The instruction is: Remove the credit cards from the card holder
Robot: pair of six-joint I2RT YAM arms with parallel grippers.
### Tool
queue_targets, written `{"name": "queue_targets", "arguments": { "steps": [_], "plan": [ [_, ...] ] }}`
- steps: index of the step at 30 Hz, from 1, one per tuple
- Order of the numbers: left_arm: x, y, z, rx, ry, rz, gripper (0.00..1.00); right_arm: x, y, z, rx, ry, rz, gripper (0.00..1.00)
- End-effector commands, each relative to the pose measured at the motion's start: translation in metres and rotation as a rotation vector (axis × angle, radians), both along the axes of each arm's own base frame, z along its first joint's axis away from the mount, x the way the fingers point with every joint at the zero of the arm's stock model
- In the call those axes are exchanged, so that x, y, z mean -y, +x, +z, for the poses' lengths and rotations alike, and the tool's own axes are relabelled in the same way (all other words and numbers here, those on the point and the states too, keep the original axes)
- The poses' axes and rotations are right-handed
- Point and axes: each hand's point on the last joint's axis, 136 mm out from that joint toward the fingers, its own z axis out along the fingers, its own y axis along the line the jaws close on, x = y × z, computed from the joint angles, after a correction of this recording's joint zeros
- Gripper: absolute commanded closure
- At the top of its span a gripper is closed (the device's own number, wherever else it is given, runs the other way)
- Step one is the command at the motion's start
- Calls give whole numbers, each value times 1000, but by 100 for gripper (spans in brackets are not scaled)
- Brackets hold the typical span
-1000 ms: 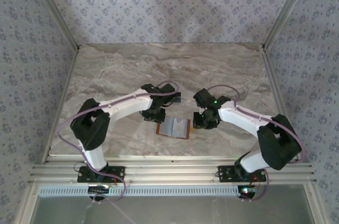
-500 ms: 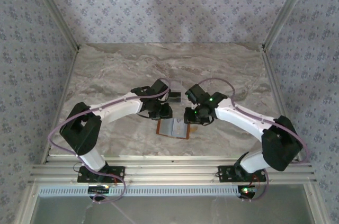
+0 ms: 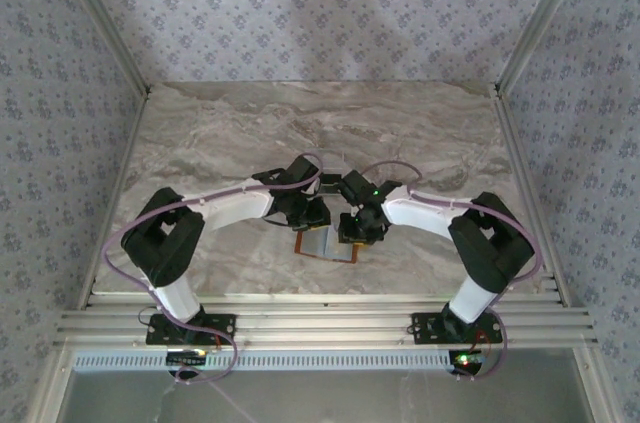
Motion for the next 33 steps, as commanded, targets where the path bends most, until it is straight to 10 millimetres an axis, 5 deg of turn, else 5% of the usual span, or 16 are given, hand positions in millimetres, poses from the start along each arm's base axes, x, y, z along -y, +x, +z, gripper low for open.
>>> {"name": "queue_targets", "arguments": {
  "steps": [1, 10, 28, 33],
  "plan": [
    [0, -2, -5, -20, -5, 5, 79, 3, -5, -9, -14, -23, -4, 70],
    [0, -8, -13, -45, 4, -7, 81, 4, -5, -12, -16, -31, 3, 78],
    [8, -29, -36, -106, 38, -69, 82, 3, -6, -8, -14, -30, 12, 77],
    [-5, -32, -44, -91, 140, -86, 81, 5, -7, -5, -10, -33, 13, 75]
  ]
}}
